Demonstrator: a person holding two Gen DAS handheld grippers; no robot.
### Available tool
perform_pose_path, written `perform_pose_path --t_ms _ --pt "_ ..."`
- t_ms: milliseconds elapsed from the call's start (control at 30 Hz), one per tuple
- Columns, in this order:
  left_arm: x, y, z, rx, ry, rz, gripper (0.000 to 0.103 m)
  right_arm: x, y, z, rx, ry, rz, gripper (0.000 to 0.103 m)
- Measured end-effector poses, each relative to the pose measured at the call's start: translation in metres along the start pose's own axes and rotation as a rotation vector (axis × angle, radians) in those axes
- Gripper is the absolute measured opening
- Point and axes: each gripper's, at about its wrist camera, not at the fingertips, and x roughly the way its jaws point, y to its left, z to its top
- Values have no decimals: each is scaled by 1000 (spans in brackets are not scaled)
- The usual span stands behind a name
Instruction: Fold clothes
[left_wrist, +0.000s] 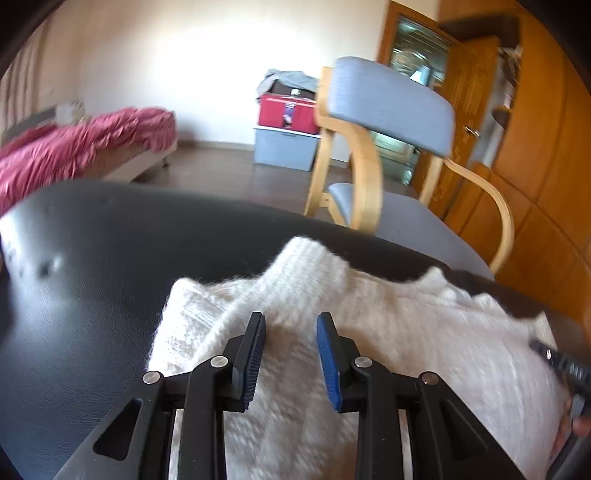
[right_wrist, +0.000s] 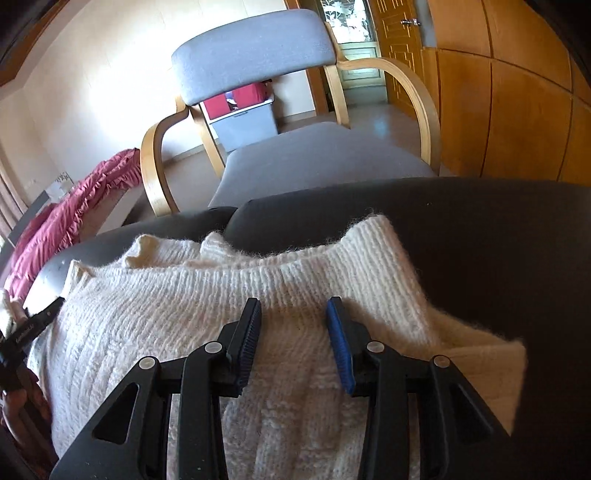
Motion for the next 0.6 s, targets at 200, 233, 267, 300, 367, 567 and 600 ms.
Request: perform_pose_path --t_ms 200,233,267,300,367,567,600 --pt "-17 -67 -5 214 46 -174 28 4 -3 -2 22 -3 26 40" --pt "-16 -85 -9 302 43 -163 28 4 -4 -2 25 -4 29 40" --pt "-11 -104 -15 401 42 -137 28 4 -4 -1 29 -4 34 40" --pt "-3 -117 -18 475 48 -105 28 3 -5 -1 33 -5 39 40" --pt "16 -133 -20 575 54 -42 29 3 -6 -2 37 -5 44 40" --pt "54 -108 12 428 137 -64 35 3 -9 -2 60 -7 71 40" --pt "59 -96 17 381 150 -64 35 3 -10 -2 65 -7 76 40"
